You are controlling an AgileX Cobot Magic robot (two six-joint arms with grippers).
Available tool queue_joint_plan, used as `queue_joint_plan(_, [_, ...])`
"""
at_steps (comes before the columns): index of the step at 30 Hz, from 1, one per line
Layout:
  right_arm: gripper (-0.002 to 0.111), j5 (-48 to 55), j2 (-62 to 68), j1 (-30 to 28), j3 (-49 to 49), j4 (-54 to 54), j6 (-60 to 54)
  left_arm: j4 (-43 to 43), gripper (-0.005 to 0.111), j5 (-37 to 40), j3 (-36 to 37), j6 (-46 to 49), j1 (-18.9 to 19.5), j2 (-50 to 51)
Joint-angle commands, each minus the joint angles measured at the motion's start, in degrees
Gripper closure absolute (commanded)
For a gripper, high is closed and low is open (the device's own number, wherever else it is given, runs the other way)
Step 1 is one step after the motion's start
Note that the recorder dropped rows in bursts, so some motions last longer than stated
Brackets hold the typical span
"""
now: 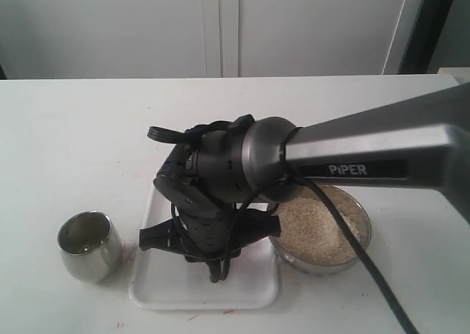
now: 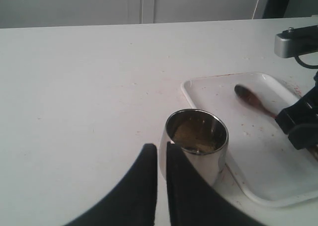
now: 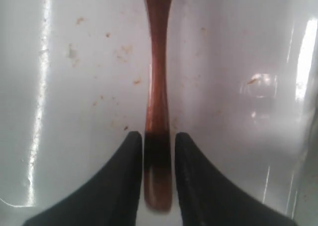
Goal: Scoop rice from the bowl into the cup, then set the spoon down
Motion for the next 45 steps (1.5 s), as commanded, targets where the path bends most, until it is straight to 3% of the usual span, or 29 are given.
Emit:
queue_joint_plan(1, [0.083,-0.29,-0.10,-0.50,-0.34,-0.16,-0.56,-0.34,0.092,-0.23,-0.38,-0.03,-0.41,0.04])
queue_joint_plan(11, [0.083,-0.24,-3.17,0.20,-0.34,-0.31,-3.45,-0.34,0.092,-0.23,-0.38,-0.03,-0.41,0.04])
queue_joint_plan(18, [0.083,-0.08,-11.60,5.01,1.29,-2.26,-11.76,-0.34,0.092,-0.23,-0.38,-0.03,-0.41,0.04])
queue_joint_plan(24, [0.083,3.31,-20.29,8.67,6.93,-9.05,-12.45,-0.34,0.092,-0.23,-0.38,-0.03,-0.41,0.04])
queue_joint_plan(32, [0.083,4.92,-38.34,10.66,18.28,-15.58,-12.91,-0.34,0.092,-0.23,-0.38,-0.03,-0.41,0.04])
queue_joint_plan(39, [0.083,5.98,-56.16,15.73,26.84,-15.44,-15.32,-0.34,0.092,-0.23,-0.38,-0.03,-0.41,0.04])
queue_joint_plan(45, [0.083,5.57,-67.59,16.35,32.10,-15.15,-15.32,-0.34,0.092,-0.23,-0.38,-0.03,-0.41,0.04])
